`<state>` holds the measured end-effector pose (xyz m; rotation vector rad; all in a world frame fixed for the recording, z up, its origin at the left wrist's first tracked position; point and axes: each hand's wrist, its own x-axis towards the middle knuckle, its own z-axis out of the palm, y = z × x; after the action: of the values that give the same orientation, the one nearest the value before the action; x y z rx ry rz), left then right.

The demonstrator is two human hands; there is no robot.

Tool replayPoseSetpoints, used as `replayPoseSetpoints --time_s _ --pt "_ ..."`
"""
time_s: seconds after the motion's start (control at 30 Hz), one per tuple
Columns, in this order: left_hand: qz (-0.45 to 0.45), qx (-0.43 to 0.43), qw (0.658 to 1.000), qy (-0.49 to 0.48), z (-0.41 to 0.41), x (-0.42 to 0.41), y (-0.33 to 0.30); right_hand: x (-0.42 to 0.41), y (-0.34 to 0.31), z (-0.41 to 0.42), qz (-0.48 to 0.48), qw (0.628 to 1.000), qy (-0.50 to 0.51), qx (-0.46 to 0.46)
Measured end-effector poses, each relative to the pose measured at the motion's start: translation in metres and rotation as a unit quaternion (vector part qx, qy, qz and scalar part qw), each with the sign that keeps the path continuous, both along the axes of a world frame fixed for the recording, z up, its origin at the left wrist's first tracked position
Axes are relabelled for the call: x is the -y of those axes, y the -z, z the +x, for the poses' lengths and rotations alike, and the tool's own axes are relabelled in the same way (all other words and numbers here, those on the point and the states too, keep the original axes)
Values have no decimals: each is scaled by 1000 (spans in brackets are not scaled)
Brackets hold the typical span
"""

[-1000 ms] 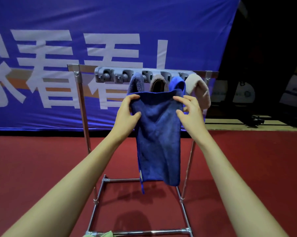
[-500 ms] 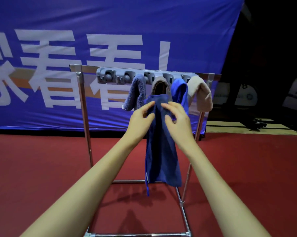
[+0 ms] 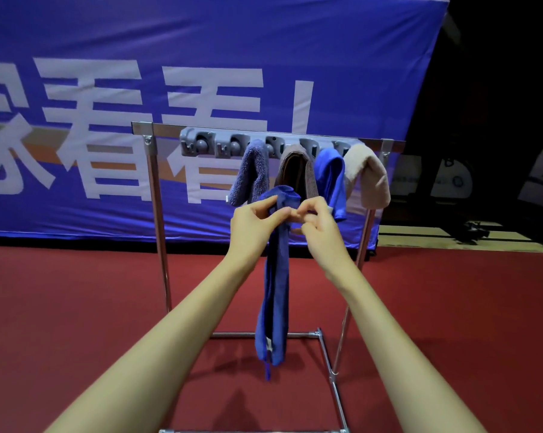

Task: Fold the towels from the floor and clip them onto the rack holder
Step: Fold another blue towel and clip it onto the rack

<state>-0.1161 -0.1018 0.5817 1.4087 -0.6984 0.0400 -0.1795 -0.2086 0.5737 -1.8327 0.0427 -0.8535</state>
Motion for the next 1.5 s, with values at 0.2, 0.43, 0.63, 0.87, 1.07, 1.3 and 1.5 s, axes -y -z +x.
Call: replayPoseSetpoints --time_s 0.2,0.43,0.63,0.87,1.07,1.3,1.5 --pt "23 4 999 -23 2 -4 8 10 -13 3 -61 997 -21 -34" --pt "20 27 999 -28 10 -8 9 29 -28 7 -226 962 36 -148" --pt "9 8 999 -29 23 -7 17 38 -33 6 -334 920 50 -197" --pt "-43 -89 995 3 18 -3 10 32 -35 -1 -245 965 38 -86" --pt "-49 -109 993 12 19 -4 11 38 -33 0 -276 957 31 -84" --pt "-23 -76 997 -5 16 4 9 37 -35 -3 -277 958 -1 -79" --pt "-7 -82 997 6 18 6 10 41 -35 -7 -270 960 -7 -69"
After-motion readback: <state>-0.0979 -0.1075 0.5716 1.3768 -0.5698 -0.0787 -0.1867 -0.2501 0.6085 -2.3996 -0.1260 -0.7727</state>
